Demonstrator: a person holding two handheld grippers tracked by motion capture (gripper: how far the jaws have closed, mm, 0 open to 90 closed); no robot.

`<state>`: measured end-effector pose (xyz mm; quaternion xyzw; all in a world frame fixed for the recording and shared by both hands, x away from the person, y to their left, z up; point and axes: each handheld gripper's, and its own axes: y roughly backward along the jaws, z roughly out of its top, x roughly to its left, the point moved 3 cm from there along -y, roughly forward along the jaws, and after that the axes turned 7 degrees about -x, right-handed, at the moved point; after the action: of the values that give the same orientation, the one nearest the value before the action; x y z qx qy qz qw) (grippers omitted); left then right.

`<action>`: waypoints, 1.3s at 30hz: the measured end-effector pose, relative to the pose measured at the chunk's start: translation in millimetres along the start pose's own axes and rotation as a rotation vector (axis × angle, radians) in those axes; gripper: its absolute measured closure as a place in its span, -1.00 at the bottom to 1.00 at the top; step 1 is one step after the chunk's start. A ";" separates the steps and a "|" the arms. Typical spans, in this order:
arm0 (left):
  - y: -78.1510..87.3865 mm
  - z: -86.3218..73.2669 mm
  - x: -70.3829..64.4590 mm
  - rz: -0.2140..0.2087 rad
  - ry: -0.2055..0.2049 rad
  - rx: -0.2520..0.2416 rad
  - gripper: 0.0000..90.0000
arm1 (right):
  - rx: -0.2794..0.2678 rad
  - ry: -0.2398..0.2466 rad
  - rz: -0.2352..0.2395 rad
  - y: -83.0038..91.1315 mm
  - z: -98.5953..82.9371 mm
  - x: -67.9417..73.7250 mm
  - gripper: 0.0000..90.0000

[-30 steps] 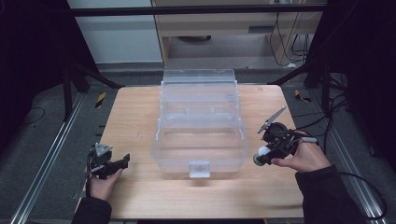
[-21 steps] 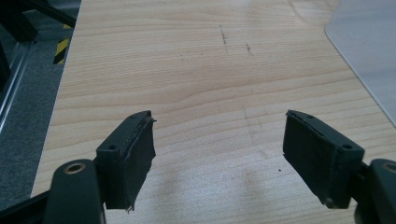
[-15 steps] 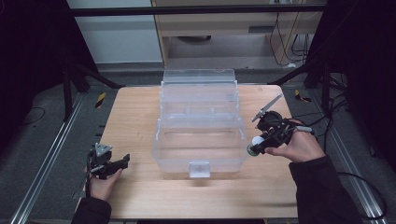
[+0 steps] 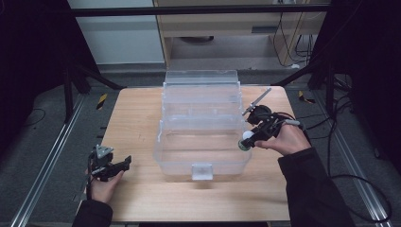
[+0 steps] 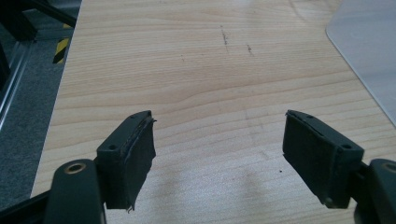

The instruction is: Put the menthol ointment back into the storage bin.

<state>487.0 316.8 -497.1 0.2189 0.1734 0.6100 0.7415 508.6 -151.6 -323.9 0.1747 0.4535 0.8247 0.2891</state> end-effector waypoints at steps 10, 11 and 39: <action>0.1 0.0 0.5 -0.001 0.000 0.000 -0.45 | 0.012 0.030 0.011 -28.0 10.0 1.1 0.11; 0.1 0.0 0.5 -0.001 -0.001 0.000 -0.45 | 0.021 0.035 0.010 -31.7 10.1 1.4 0.11; 0.3 0.3 0.8 -0.002 -0.002 0.001 -0.45 | 0.119 0.043 0.029 -84.3 -21.8 -9.5 0.11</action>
<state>487.0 317.5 -496.7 0.2196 0.1733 0.6089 0.7423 530.8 -136.2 -407.2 0.1802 0.5055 0.8039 0.2564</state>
